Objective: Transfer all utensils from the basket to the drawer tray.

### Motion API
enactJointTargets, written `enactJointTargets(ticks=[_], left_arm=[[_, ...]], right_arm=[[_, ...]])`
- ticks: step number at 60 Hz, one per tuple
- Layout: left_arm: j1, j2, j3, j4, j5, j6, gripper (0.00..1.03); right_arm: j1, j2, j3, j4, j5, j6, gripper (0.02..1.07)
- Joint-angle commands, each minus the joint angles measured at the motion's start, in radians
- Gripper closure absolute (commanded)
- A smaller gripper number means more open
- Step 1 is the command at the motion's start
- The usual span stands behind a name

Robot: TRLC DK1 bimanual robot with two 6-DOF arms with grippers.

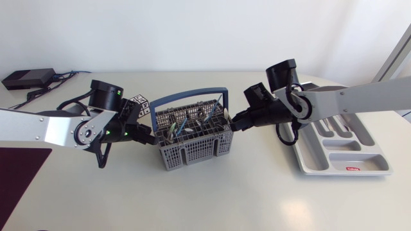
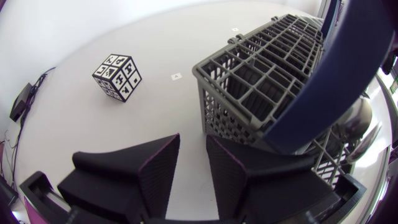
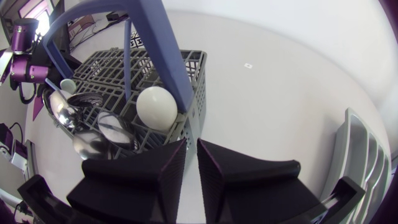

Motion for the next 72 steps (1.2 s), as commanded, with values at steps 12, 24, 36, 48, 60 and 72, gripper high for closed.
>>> enactJointTargets(ticks=[12, 24, 36, 48, 60, 72], left_arm=[[-0.008, 0.063, 0.06, 0.026, 0.063, 0.013, 0.69], [-0.035, 0.097, 0.105, 0.026, 0.08, 0.013, 0.69], [-0.077, 0.106, 0.119, 0.021, 0.08, 0.01, 0.69], [-0.005, 0.014, 0.074, -0.032, 0.076, 0.036, 0.54], [0.046, -0.204, 0.028, -0.154, 0.073, 0.047, 0.46], [-0.051, -0.366, 0.103, -0.416, 0.021, 0.006, 0.46]], right_arm=[[0.081, -0.106, -0.084, -0.027, -0.054, 0.032, 0.87], [0.119, -0.184, -0.148, -0.033, -0.034, 0.055, 0.87], [0.084, -0.189, -0.156, -0.027, 0.006, 0.054, 0.87], [0.073, -0.216, -0.182, -0.03, 0.075, 0.049, 0.77], [0.041, -0.328, -0.217, -0.084, 0.11, 0.04, 0.34], [0.027, -0.385, -0.226, -0.137, 0.109, 0.026, 0.27]])
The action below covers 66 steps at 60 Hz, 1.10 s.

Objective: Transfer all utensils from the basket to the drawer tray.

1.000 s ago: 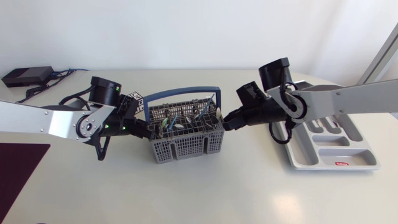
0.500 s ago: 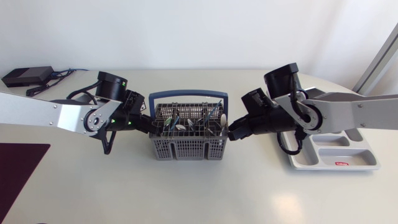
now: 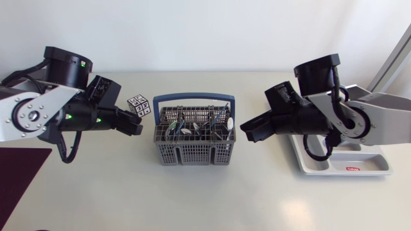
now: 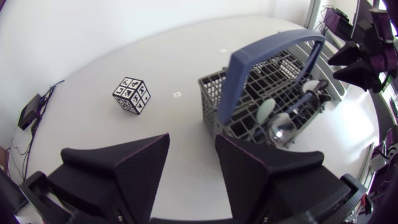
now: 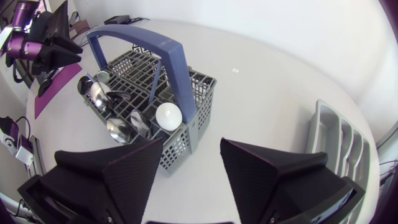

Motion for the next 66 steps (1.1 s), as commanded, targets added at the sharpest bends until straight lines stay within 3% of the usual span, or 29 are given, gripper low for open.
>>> enactJointTargets(ticks=[1, 11, 18, 38, 45, 49, 59, 66], left_arm=[[-0.052, -0.038, 0.047, -0.069, -0.017, -0.024, 0.46], [-0.195, -0.036, 0.121, -0.198, -0.112, -0.098, 0.46], [-0.279, 0.005, 0.156, -0.228, -0.186, -0.124, 0.46], [-0.278, 0.02, 0.144, -0.213, -0.189, -0.119, 0.46], [-0.275, 0.02, 0.137, -0.208, -0.189, -0.116, 0.46], [-0.273, 0.02, 0.133, -0.207, -0.189, -0.116, 0.46], [-0.261, 0.016, 0.125, -0.202, -0.188, -0.114, 0.46], [-0.259, 0.014, 0.117, -0.196, -0.189, -0.114, 0.46]], right_arm=[[-0.004, -0.018, -0.031, -0.029, 0.001, -0.003, 0.26], [0.011, -0.038, -0.031, -0.052, 0.003, 0.011, 0.26], [0.04, -0.061, -0.026, -0.077, 0.012, 0.025, 0.26], [0.183, -0.033, 0.027, -0.092, 0.13, 0.014, 0.27], [0.233, 0.019, 0.064, -0.066, 0.213, -0.014, 0.47], [0.253, 0.045, 0.084, -0.062, 0.251, -0.031, 0.53], [0.281, 0.09, 0.118, -0.06, 0.311, -0.051, 0.54], [0.31, 0.111, 0.129, -0.048, 0.365, -0.071, 0.66]])
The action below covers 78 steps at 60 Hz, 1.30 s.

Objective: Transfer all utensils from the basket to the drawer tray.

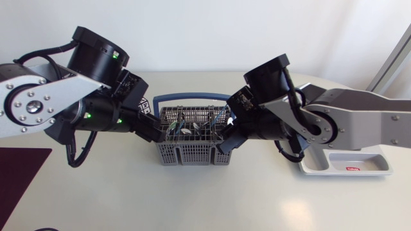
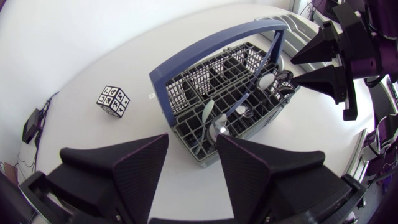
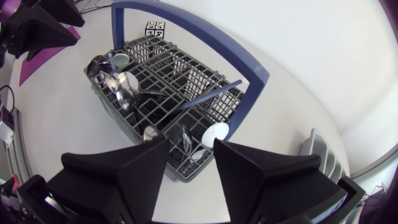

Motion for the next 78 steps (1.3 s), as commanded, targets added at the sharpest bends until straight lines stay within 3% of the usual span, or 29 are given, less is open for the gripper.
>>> enactJointTargets(ticks=[1, 10, 20, 22, 38, 48, 78], left_arm=[[0.005, 0.012, -0.019, 0.013, -0.008, -0.011, 0.46], [0.006, 0.007, -0.026, 0.017, -0.01, -0.009, 0.46], [0.006, 0.006, -0.032, 0.019, -0.008, -0.009, 0.46], [0.006, 0.004, -0.032, 0.019, -0.008, -0.009, 0.46], [0.006, 0.003, -0.041, 0.025, -0.008, -0.009, 0.46], [0.006, 0.003, -0.038, 0.025, -0.008, -0.008, 0.46], [0.006, 0.003, -0.059, 0.045, -0.008, 0.0, 0.46]], right_arm=[[0.024, 0.031, 0.028, 0.012, 0.038, -0.03, 0.66], [0.059, 0.065, 0.031, 0.026, 0.124, -0.065, 0.8], [0.064, 0.094, 0.043, 0.026, 0.147, -0.082, 0.82], [0.062, 0.101, 0.046, 0.026, 0.149, -0.088, 0.87], [0.072, 0.111, 0.043, 0.049, 0.156, -0.129, 0.92], [0.072, 0.119, 0.044, 0.052, 0.156, -0.154, 1.02], [0.11, -0.064, 0.066, -0.014, 0.156, -0.185, 1.02]])
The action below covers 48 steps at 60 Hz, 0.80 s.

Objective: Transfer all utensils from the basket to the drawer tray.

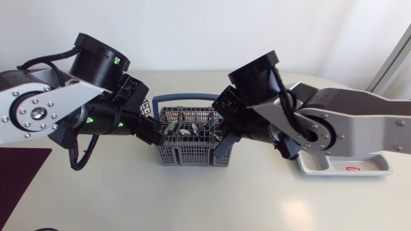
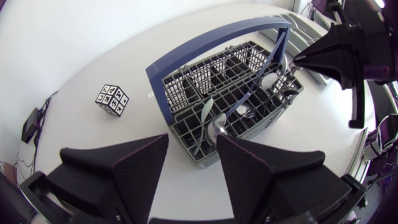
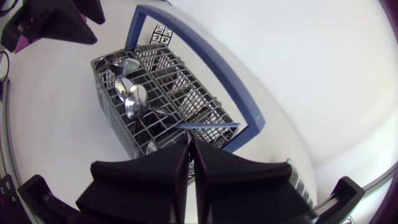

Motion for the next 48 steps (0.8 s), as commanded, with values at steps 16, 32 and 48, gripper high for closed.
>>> enactJointTargets(ticks=[16, 32, 48], left_arm=[[0.006, -0.002, -0.041, 0.035, -0.008, 0.006, 0.46], [0.003, -0.002, -0.04, 0.047, -0.007, 0.017, 0.46], [-0.005, -0.002, -0.043, 0.062, -0.007, 0.02, 0.46]], right_arm=[[0.011, -0.202, 0.065, -0.099, 0.004, -0.04, 1.02], [-0.021, -0.377, 0.027, -0.234, -0.021, -0.169, 1.02], [-0.231, -0.504, -0.015, -0.414, -0.179, -0.416, 1.02]])
